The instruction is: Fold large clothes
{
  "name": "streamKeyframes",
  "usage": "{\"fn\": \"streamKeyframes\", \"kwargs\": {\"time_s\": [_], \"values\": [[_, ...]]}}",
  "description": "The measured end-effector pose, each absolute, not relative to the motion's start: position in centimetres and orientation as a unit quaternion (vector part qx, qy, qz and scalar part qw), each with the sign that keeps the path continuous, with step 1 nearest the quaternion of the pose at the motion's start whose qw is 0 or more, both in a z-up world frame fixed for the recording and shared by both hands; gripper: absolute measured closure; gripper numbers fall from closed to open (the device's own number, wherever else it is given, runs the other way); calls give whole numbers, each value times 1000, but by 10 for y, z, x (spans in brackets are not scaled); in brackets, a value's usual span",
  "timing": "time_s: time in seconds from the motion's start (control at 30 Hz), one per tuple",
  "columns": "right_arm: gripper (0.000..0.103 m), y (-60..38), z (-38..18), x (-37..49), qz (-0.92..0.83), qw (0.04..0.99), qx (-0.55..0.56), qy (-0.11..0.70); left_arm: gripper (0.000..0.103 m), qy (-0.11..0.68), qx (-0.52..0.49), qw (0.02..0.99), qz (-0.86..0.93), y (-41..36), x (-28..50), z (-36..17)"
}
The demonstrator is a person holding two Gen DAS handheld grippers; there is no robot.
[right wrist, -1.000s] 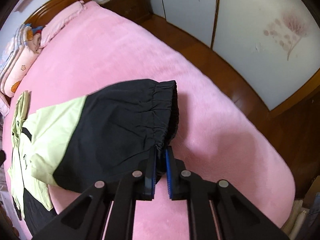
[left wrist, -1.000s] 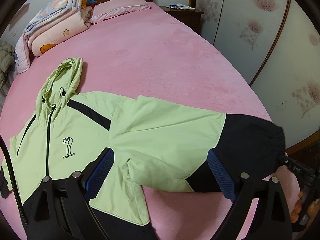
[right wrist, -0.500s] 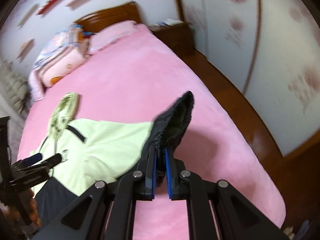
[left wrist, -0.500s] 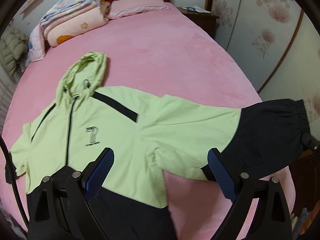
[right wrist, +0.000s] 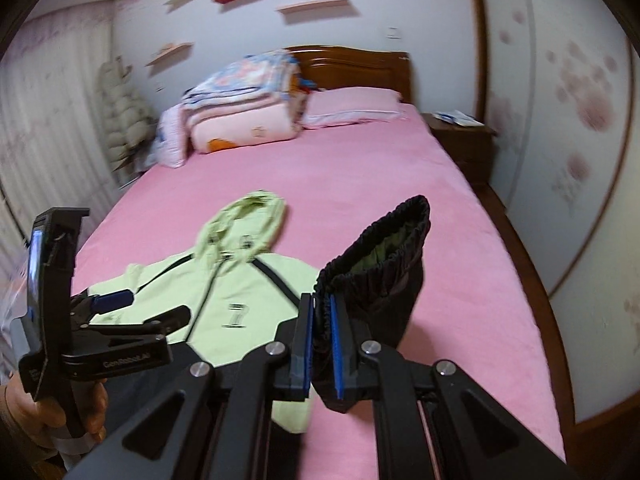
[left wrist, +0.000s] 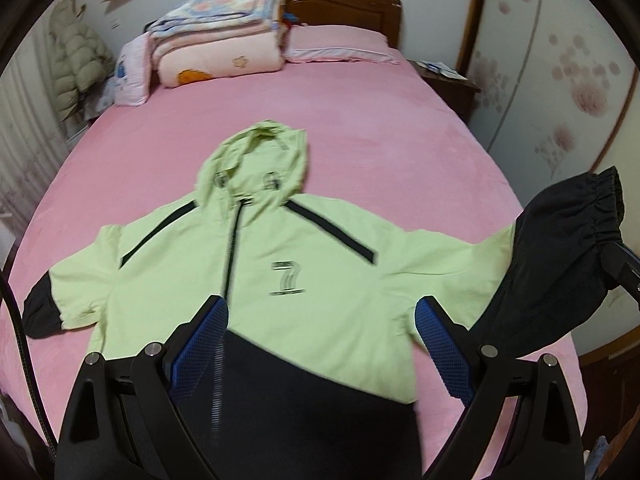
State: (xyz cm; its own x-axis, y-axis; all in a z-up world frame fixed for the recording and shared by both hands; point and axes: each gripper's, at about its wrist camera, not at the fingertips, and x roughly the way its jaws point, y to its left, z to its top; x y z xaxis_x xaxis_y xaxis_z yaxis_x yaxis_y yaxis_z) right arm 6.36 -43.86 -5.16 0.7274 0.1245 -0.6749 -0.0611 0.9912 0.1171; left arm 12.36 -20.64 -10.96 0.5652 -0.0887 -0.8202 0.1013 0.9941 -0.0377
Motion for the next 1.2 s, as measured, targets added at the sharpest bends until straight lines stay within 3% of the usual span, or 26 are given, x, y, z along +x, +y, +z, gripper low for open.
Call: {"fn": "streamKeyframes", "kwargs": {"time_s": [0.3, 0.57, 0.8, 0.87, 1.07, 1.2], "values": [[95, -292, -80, 84, 117, 913, 32, 389, 9, 486, -30, 873, -29, -65, 121, -138], [94, -176, -178, 112, 154, 873, 21, 462, 9, 516, -54, 855, -6, 32, 130, -194], [88, -136, -247, 120, 148, 829, 9, 539, 9, 542, -77, 837, -16, 53, 149, -236], [85, -135, -249, 121, 149, 824, 12, 546, 9, 549, -85, 831, -27, 49, 154, -244], [63, -153, -244, 115, 133, 827, 19, 546, 9, 569, -104, 813, -66, 29, 163, -264], [60, -170, -240, 102, 144, 822, 28, 549, 9, 579, -122, 801, -93, 12, 165, -275]]}}
